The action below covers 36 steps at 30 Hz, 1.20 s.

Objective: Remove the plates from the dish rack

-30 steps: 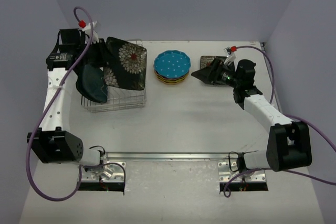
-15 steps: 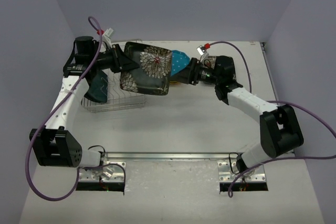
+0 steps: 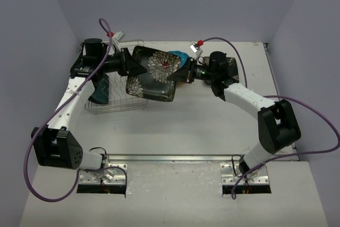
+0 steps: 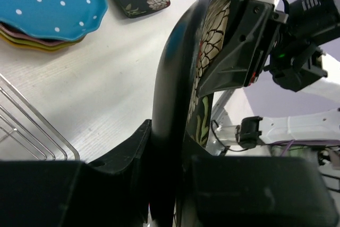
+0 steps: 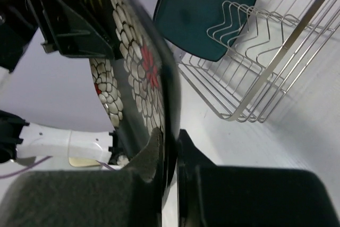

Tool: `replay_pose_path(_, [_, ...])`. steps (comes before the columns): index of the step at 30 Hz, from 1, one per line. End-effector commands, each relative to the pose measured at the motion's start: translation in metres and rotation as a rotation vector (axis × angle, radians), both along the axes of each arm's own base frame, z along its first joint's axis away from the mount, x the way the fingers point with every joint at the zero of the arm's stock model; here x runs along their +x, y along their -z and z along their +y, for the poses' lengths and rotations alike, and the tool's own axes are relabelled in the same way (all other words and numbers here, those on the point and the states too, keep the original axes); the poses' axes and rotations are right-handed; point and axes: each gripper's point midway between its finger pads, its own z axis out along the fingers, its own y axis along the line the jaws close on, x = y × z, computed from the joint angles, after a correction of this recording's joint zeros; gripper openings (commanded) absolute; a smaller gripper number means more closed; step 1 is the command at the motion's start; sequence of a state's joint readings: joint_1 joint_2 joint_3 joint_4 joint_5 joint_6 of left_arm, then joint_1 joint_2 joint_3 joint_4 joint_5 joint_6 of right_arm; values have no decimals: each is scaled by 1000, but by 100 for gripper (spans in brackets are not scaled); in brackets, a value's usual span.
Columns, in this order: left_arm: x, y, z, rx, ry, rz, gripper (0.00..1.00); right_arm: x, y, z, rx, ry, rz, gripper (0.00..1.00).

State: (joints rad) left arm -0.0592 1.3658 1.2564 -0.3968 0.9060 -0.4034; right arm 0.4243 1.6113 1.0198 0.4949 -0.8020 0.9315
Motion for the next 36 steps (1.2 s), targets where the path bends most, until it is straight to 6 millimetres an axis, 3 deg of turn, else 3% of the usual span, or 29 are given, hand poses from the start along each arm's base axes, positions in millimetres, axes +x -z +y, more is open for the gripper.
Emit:
replay_pose_path(1, [-8, -32, -14, -48, 93, -100, 7, -1, -15, 2, 7, -19, -85, 0])
replay_pose_path(4, [-1, -26, -10, -12, 51, -89, 57, -2, -11, -8, 12, 22, -54, 0])
replay_pose_path(6, [6, -24, -4, 23, 3, -87, 83, 7, -8, -22, 30, 79, -12, 0])
replay_pose_path(7, [10, -26, -2, 35, -16, -98, 84, 12, -9, -29, 41, 104, 15, 0])
replay_pose_path(9, [17, -27, 9, 59, -64, -95, 99, 32, -6, -63, 88, 216, 87, 0])
replay_pose_path(16, [31, -30, 32, 71, -144, -90, 100, 67, 7, -151, 243, 494, 269, 0])
replay_pose_path(18, [36, -34, 44, 75, -185, -94, 100, 84, 11, -190, 291, 659, 296, 0])
replay_pose_path(23, [41, -37, 55, 83, -222, -97, 100, 99, 46, -244, 329, 963, 364, 0])
replay_pose_path(29, [40, -34, 62, 99, -233, -94, 100, 121, 78, -288, 341, 1223, 397, 0])
replay_pose_path(36, [40, -29, 65, 107, -238, -89, 100, 142, 101, -314, 394, 1339, 476, 0])
